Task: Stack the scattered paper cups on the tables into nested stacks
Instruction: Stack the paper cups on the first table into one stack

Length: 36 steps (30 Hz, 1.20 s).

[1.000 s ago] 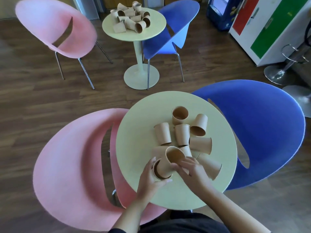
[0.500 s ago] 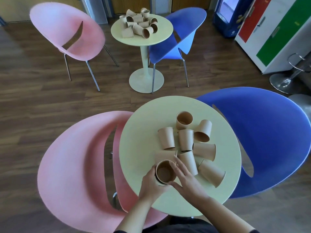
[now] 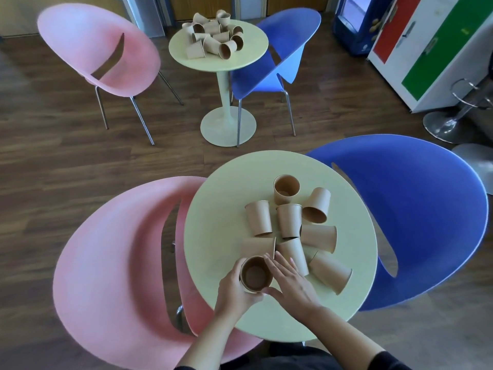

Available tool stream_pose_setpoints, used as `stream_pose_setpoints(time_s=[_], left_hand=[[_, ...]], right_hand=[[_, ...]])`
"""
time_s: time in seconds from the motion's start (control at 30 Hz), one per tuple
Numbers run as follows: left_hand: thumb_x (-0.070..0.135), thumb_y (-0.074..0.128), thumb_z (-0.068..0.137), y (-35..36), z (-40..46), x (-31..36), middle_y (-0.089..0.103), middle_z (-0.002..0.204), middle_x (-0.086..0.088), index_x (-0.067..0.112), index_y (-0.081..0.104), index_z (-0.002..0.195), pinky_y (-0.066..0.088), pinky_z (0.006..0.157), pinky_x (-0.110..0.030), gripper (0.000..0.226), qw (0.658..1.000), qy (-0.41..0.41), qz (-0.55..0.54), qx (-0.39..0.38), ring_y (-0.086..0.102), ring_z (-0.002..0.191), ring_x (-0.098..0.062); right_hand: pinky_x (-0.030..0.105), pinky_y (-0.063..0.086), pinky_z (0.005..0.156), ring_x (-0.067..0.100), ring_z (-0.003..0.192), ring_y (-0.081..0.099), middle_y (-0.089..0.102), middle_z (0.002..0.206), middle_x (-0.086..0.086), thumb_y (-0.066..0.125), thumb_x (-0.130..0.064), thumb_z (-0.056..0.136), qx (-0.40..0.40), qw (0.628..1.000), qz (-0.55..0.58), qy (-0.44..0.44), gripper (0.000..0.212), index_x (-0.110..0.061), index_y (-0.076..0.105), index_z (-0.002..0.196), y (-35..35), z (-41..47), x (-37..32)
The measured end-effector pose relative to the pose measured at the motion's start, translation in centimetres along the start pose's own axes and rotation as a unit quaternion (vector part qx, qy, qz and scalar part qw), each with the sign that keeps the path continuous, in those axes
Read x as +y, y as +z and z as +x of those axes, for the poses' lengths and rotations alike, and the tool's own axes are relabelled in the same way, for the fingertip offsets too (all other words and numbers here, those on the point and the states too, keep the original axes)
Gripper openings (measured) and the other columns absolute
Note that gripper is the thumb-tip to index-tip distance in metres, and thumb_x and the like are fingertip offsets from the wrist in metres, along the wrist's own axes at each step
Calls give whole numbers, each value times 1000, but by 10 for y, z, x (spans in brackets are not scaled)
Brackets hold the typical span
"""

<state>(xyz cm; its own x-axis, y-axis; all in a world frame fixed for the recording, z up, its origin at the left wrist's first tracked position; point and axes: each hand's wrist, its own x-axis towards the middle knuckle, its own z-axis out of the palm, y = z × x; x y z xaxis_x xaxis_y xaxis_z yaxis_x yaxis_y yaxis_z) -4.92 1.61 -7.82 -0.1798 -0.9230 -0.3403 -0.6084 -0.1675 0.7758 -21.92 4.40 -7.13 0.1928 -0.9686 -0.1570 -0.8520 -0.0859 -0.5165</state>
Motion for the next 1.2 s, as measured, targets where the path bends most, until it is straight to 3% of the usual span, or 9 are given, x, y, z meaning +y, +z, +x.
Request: stream_pose_setpoints(time_s=[0.07,0.13,0.23,0.33,0.5,0.67,0.8,1.03,1.2], left_hand=[[44,84,48,2,0,-2,67,101,22,29,55,120,45,79,-5,79,1000,-3,-2,0,65,96,-3],[35,89,50,2,0,-2,65,104,22,32,54,119,42,78,-1,78,1000,-5,1,2,64,97,-4],[25,91,52,5,0,0,62,104,25,39,49,115,39,78,-1,78,1000,-6,-3,11,62,100,-6],[25,95,48,8,-2,2,63,118,16,27,48,128,41,87,-14,93,1000,-22,0,15,60,111,-11],[27,98,45,11,-9,5,45,145,4,16,30,147,30,103,-16,123,999,-35,-11,17,43,134,-13],[32,95,53,13,-17,10,44,145,1,13,34,145,27,103,-13,112,999,-14,3,52,42,134,-13],[25,94,57,14,-19,11,53,139,-1,11,44,141,28,100,-8,98,998,-14,17,62,49,130,-17],[21,95,54,12,-19,11,57,136,1,11,49,137,41,107,-28,95,998,-17,-3,66,53,127,-17],[22,96,51,11,-18,12,58,128,7,11,52,134,39,101,-20,94,997,-31,-15,69,56,121,-17]], right_hand=[[20,-8,115,1,142,-5,11,152,-18,38,-60,88,19,1000,10,7,76,-23,16,150,-8,-4,5],[24,-3,117,4,144,6,15,153,-14,32,-66,87,67,997,7,26,76,-23,23,149,-18,-9,17],[36,7,118,14,145,16,23,155,-6,51,-51,89,118,987,-8,114,69,-21,29,147,-34,-19,41],[43,19,116,23,140,29,31,152,4,64,-47,83,135,969,-5,205,76,-13,33,144,-46,-34,61],[41,20,115,24,140,26,25,154,7,57,-60,82,77,952,-60,289,89,-11,21,147,-50,-58,85],[42,20,114,23,141,24,20,156,6,63,-66,73,1,932,-67,357,106,-11,11,148,-41,-66,104],[43,26,112,23,132,39,36,147,5,66,-54,77,-15,925,-34,378,92,-12,19,145,-42,-65,108],[43,37,102,26,114,54,52,133,5,70,-45,76,9,925,14,379,77,-15,34,136,-49,-73,100],[47,49,87,24,92,57,57,113,2,74,-40,65,62,920,67,380,60,-23,44,114,-72,-81,83]])
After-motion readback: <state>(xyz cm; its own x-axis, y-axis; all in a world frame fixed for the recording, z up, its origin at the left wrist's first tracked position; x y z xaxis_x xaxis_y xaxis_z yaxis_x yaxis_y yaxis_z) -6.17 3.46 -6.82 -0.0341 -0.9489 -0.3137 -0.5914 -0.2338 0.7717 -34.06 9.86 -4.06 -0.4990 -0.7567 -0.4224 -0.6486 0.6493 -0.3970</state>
